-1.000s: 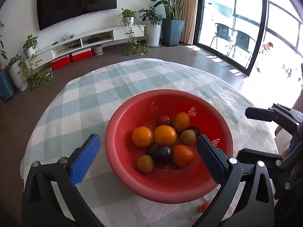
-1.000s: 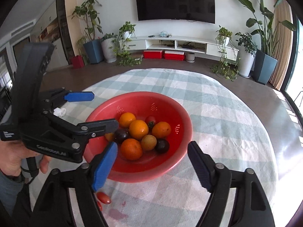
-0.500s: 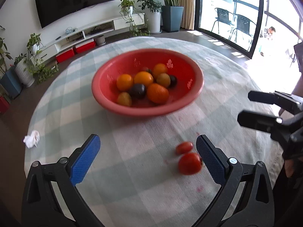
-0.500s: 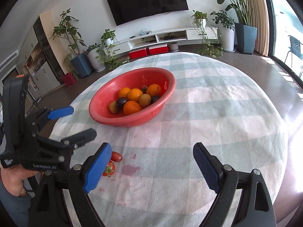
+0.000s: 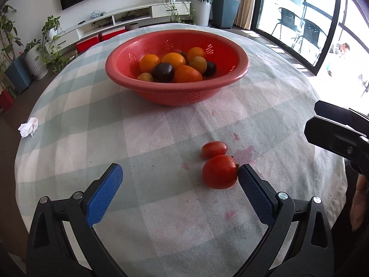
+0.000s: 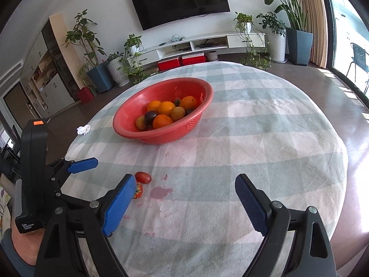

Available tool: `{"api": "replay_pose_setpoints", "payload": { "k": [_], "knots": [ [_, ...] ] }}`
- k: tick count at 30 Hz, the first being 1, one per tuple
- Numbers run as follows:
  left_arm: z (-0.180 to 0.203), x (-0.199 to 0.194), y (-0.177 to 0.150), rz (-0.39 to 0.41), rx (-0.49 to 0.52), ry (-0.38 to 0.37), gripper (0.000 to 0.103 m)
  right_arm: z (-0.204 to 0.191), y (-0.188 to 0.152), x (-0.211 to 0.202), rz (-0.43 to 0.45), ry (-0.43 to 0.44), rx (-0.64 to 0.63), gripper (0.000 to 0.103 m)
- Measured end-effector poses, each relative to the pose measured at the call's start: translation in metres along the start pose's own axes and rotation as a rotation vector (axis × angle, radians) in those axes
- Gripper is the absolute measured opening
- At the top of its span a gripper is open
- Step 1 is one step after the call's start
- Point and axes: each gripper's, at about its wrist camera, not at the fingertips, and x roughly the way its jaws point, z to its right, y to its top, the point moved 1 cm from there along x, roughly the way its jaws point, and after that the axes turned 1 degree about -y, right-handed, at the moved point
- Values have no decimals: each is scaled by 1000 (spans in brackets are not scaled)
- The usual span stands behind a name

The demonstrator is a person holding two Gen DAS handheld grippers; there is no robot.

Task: Organize fruits
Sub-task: 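Move both tools back to the two tomatoes on the cloth, then grasp the large red tomato with the left tool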

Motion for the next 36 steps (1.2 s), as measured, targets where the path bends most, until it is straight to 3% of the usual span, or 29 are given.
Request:
{"api": "replay_pose_setpoints", "payload": {
  "k": [7,17,19,26,30,36],
  "knots": [
    [10,4,-1,-8,10,-28,87,6,-2,-3,4,-8,18,90],
    [17,4,-4,0,25,-92,85,5,-4,1,-8,-17,6,86],
    [17,9,-6,-13,24,-109,73,4,-5,2,-12,-19,1,85],
    [15,10,-6,-1,18,-111,60,4,-5,6,-23,-23,3,79],
    [20,10,-7,0,44,-105,44,5,-5,6,-22,-23,0,77],
    [21,9,-8,5,55,-104,38,5,-6,6,-22,-24,1,74]
  ]
}}
